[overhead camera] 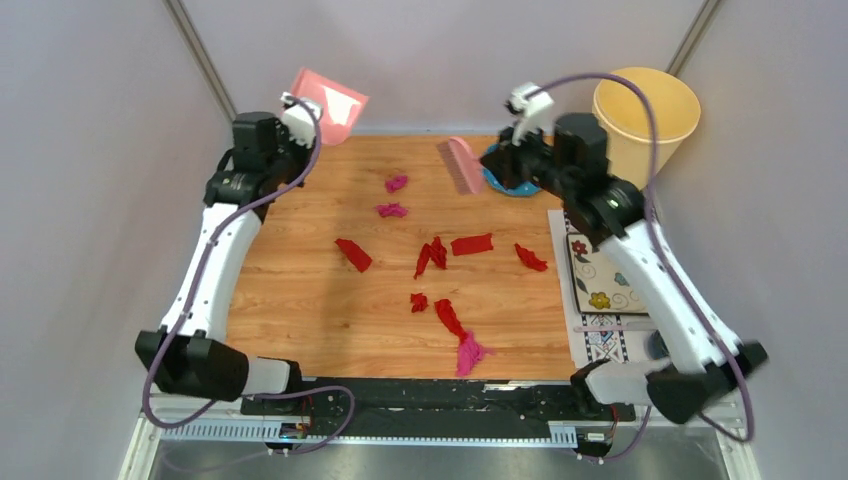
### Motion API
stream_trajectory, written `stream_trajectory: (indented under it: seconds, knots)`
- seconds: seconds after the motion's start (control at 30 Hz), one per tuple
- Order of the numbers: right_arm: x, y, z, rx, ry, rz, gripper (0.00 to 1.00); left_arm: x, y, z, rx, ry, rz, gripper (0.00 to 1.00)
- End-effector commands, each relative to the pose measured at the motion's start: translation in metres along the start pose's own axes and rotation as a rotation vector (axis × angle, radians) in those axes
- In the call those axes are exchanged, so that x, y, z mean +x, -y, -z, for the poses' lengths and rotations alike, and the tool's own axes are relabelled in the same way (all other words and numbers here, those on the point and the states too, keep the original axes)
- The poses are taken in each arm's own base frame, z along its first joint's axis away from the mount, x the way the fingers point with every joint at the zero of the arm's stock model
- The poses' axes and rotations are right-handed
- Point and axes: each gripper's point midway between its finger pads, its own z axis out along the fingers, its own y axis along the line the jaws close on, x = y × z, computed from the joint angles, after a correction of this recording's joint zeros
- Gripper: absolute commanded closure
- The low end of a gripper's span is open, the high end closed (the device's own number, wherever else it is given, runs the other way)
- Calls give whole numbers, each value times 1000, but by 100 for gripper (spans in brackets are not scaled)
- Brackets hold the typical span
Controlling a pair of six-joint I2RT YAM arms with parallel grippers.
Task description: Sweep away the paper scraps from the table
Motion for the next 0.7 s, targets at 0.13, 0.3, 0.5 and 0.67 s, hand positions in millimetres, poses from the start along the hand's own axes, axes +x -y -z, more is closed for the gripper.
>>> stream_trajectory:
  seconds: [0.13,0.3,0.5,0.67]
  knots:
    - [-77,-36,-179,-209,314,543,100,144,-49,45,-143,-269,-3,100]
    - [-36,-52,-282,-250,347,983,100,218,-62,58,-206,-360,129,100]
    - [36,-81,-331,-367,304,1161,100,268,-58,68,-220,-461,157,100]
    - [137,-97,-323,-588,93,1360,100,279,-55,71,-207,-498,123,100]
